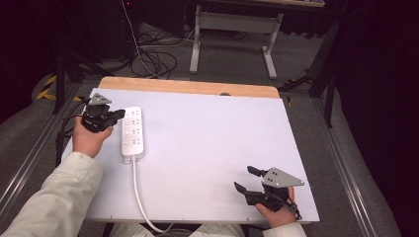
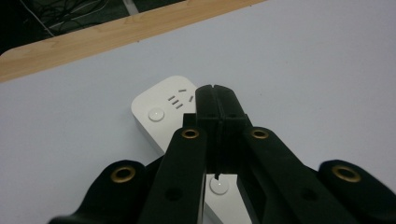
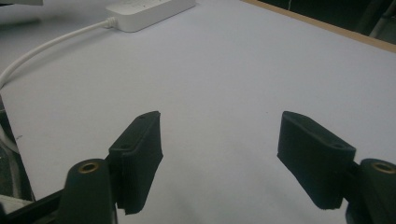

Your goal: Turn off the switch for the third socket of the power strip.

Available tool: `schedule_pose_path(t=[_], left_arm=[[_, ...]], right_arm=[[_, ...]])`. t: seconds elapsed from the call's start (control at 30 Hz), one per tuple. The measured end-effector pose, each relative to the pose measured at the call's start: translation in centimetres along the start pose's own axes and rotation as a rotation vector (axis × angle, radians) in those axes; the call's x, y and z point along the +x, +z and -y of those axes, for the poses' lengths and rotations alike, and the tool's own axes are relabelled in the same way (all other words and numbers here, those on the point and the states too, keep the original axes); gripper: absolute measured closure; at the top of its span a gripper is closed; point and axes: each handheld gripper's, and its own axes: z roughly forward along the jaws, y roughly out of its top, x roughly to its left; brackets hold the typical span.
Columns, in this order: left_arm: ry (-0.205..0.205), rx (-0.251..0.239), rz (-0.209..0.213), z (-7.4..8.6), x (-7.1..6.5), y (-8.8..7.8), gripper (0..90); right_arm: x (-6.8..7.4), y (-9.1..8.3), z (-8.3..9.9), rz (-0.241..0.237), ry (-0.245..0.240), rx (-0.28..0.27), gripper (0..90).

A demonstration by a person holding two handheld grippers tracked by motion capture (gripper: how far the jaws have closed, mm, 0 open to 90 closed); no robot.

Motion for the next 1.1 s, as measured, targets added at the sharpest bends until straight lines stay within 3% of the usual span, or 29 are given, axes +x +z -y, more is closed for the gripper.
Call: schedule_pose_path(t=[0.5,1.1], left_arm=[[-0.048,0.14,-0.045,0.8,1.3,3.0,90.0],[-0.098,0.208,-0.027,1.3,1.5,4.7,90.0]], right_arm=[[-0.1,0.0,0.1,-0.005,0.005,0.001,30.3],[-0.1,0.0,0.1,-0.01,0.006,0.0,30.3]])
